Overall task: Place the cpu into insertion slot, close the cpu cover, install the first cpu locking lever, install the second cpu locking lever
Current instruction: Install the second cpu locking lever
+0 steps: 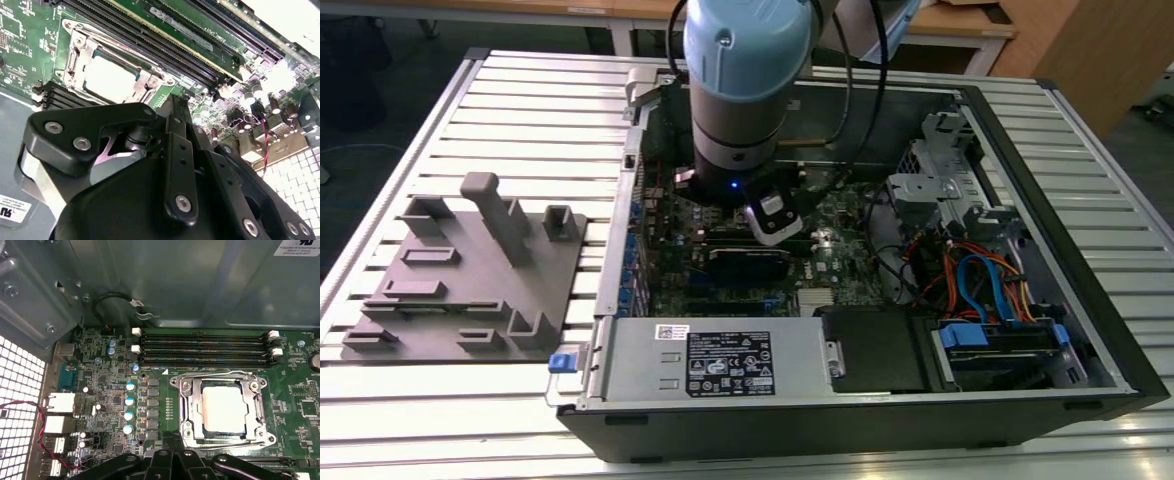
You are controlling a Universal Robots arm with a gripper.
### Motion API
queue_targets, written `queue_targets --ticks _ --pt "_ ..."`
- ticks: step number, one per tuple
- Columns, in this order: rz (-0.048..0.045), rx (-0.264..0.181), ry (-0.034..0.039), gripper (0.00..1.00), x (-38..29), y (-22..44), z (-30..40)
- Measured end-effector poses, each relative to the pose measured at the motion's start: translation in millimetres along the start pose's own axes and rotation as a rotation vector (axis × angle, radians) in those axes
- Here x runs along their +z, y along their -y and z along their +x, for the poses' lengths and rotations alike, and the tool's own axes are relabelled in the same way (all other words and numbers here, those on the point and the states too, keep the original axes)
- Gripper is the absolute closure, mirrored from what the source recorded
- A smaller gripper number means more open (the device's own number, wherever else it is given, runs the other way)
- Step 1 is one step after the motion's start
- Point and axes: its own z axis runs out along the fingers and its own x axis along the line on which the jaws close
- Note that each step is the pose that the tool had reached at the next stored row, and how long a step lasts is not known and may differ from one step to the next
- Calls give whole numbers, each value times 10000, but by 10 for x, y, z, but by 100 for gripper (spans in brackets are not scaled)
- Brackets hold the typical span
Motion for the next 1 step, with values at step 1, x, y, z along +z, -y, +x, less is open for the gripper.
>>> queue_targets --ticks 1 --pt "-1 0 0 89 0 0 0"
